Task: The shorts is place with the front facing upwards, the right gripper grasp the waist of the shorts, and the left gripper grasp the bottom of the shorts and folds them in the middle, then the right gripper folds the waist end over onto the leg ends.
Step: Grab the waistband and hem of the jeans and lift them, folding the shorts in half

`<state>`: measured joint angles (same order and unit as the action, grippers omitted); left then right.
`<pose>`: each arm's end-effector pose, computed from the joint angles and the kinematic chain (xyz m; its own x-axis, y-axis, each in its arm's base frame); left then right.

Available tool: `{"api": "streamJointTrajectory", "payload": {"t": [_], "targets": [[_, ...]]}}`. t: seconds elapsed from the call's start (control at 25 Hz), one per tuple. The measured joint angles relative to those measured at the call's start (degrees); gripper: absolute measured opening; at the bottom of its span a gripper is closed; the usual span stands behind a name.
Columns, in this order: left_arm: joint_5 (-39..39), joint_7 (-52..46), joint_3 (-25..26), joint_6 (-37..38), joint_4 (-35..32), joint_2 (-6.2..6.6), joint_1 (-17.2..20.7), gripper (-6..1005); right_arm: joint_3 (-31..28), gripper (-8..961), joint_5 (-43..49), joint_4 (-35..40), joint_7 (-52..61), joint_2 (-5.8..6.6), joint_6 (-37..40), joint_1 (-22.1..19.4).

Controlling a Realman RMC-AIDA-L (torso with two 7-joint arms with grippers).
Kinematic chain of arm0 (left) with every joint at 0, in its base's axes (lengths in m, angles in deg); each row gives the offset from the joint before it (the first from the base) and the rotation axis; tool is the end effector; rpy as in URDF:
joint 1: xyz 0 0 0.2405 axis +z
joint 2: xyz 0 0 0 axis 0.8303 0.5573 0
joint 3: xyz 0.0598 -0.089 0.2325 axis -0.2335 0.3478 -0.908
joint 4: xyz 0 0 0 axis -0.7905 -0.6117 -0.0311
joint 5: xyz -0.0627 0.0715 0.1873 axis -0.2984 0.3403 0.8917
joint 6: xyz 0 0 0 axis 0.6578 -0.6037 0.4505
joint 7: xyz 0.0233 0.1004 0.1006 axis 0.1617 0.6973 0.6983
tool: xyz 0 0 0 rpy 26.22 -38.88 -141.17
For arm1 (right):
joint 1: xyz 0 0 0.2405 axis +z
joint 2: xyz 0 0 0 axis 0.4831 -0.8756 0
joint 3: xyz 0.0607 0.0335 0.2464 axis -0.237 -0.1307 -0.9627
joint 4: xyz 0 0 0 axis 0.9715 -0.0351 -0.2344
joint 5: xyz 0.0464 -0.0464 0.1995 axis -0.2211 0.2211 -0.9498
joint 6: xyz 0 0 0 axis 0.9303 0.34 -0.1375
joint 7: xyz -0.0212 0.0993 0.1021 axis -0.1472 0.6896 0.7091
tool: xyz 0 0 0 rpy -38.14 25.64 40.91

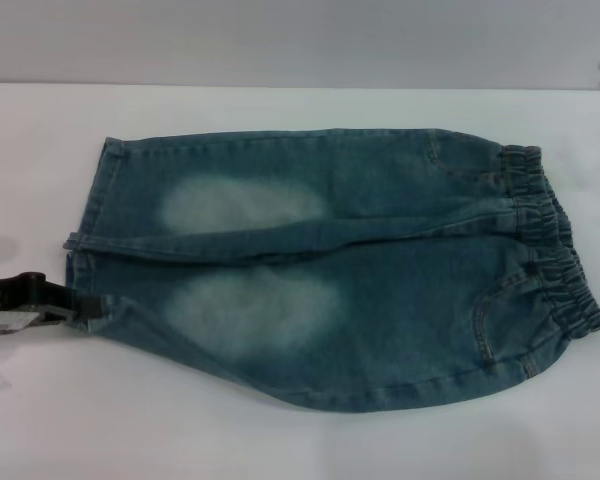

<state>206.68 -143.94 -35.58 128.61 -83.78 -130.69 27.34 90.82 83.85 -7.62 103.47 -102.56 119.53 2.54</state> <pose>-0.3332 0.3114 0.0660 0.1045 0.9583 0.2659 0.9862 -0.1344 0.0966 0.3301 0.3826 0.0358 0.5831 -0.0400 -0.8114 -0.8006 -0.1980 -0.5656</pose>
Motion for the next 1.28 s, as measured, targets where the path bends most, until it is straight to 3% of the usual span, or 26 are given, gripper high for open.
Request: {"api": "streamJointTrajectory", "payload": {"t": [0.2,0.32,0.76,0.92,1.08,1.28], "targets": [[-0.05,0.13,0.23,-0.38,0.02,-0.01,-0.42,51,6.97,627,15.13,8.10,18.78,1.63,3.33,-0.29],[0.09,0.35,0.15,-0.41,0.02,0.00,-0.65,53,9.09,627,23.10,11.49,27.89,3.37,7.57,0.13],[0.09,0.44,0.28,-0.19,-0.16,0.02,-0.74,61,10.01,628,56.75,32.32,58.41,9.75,35.47,3.93],[-0.03,0.56,0.69,-0.50,-0.28,-0.02,-0.89,64,10.02,627,68.94,39.42,61.37,10.50,43.70,6.41],[-0.04,1.04,0.79,-0.57,-0.28,-0.16,-1.26,67,10.14,627,79.33,40.08,63.48,10.88,46.28,9.53],[-0.04,1.17,0.86,-0.67,-0.38,-0.51,-1.43,71,10.39,627,89.79,40.37,64.18,9.73,46.56,11.63]]}}
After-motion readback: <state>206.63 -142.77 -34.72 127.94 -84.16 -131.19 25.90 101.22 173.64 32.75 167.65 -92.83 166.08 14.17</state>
